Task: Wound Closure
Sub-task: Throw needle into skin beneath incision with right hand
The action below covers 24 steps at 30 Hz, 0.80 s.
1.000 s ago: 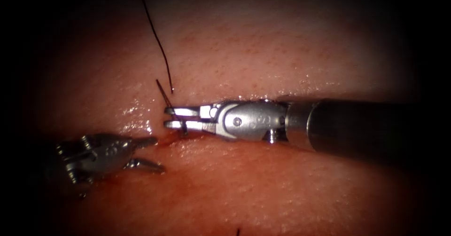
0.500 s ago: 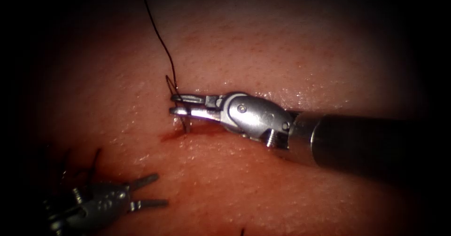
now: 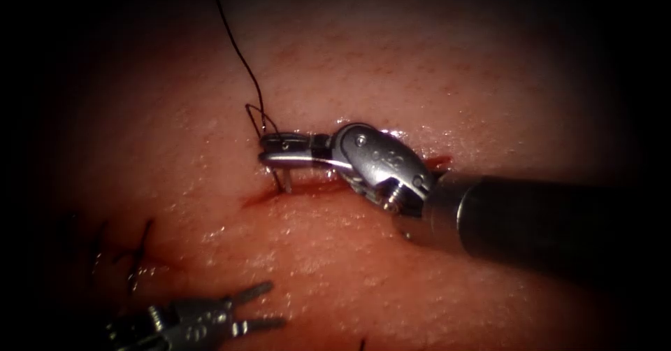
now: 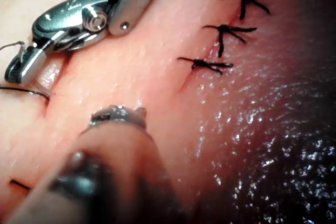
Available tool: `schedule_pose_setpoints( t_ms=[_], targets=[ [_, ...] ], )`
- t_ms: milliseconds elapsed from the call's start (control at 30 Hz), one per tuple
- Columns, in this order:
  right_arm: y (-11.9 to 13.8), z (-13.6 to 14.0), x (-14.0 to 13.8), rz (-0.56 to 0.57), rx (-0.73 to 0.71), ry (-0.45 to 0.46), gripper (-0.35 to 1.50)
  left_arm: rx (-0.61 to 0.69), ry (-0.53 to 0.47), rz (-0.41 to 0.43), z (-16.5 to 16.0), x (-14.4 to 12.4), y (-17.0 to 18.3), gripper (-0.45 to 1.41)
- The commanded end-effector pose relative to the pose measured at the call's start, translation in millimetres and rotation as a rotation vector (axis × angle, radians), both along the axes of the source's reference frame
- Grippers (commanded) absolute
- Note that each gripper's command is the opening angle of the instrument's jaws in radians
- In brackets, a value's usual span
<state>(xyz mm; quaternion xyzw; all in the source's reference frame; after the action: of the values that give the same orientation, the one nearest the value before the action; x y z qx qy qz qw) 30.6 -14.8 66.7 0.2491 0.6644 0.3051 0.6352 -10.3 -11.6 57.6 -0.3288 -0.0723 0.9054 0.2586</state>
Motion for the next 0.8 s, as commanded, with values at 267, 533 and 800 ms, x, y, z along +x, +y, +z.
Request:
schedule_pose_setpoints(
  t_ms=[267, 533, 800],
  targets=[
    [-1.0, -0.6, 1.8, -0.028, 0.064, 0.025, -0.35, -0.010, 0.004, 0.012, -0.3, -0.4, -0.6, 0.12],
    [-1.8, -1.7, 2.3, -0.027, 0.121, 0.031, -0.35, -0.015, 0.002, 0.007, 0.1, -1.0, -0.9, 0.09],
    [-0.1, -2.0, 1.7, 0.000, 0.175, 0.044, -0.35, -0.009, -0.003, 0.004, 1.9, -2.2, 0.2, 0.04]
  ],
)
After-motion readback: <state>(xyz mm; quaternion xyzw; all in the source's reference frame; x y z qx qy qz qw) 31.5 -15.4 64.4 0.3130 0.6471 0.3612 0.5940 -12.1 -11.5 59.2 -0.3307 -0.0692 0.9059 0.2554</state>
